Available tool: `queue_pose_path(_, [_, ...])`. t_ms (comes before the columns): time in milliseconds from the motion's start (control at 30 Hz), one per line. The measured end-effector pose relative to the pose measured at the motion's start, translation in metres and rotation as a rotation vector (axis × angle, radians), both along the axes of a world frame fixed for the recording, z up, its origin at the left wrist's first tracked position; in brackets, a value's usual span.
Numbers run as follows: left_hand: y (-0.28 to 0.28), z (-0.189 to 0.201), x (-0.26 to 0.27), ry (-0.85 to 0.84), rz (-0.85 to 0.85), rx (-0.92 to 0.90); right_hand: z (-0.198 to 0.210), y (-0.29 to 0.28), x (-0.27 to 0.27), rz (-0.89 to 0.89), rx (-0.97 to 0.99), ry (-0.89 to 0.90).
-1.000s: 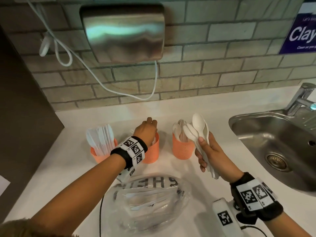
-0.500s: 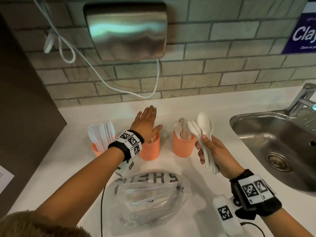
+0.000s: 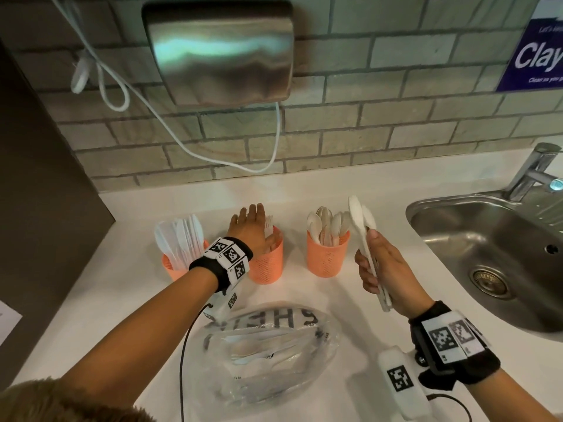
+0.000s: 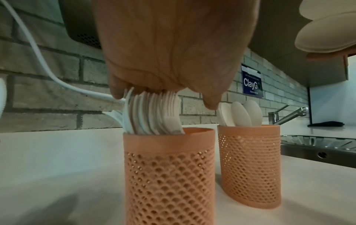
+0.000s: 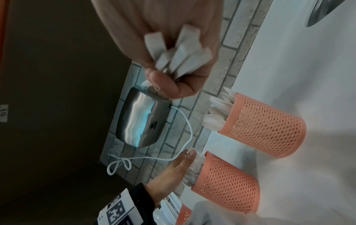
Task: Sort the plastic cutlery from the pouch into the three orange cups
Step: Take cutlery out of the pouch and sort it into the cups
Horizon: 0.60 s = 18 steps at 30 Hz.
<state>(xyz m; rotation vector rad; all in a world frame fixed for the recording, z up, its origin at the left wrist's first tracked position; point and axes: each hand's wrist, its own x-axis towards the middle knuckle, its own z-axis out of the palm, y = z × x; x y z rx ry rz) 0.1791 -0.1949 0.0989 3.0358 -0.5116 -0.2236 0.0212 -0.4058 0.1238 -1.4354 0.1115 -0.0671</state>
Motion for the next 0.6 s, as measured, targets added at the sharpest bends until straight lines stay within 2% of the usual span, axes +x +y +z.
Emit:
queue_pose_path(100, [-0.003,0.000,-0.004,0.026,0.031,-0.014,0.002,0.001,0.002,-0.040,-0.032,-0.015])
queue_pose_path(300, [-0.002,-0.004,-0.002,-0.021,-0.150,-0.026,-0.002,-0.002,0.005,-0.034,-0.049,-0.036])
queue_pose_path(433, [-0.001,0.004,-0.001,0.067,-0.093,-0.074,-0.007,-0.004,0.015,-0.055,-0.084,-0.016])
queue_pose_path(500, [0.001,0.015,-0.007,0.047,-0.066,-0.157,-0.009,-0.005,0.022,-0.048,-0.118,-0.019])
queue_pose_path(600, [0.013,0.042,-0.031,0.028,-0.064,-0.398,-0.012,-0.007,0.032,-0.027,-0.182,-0.036])
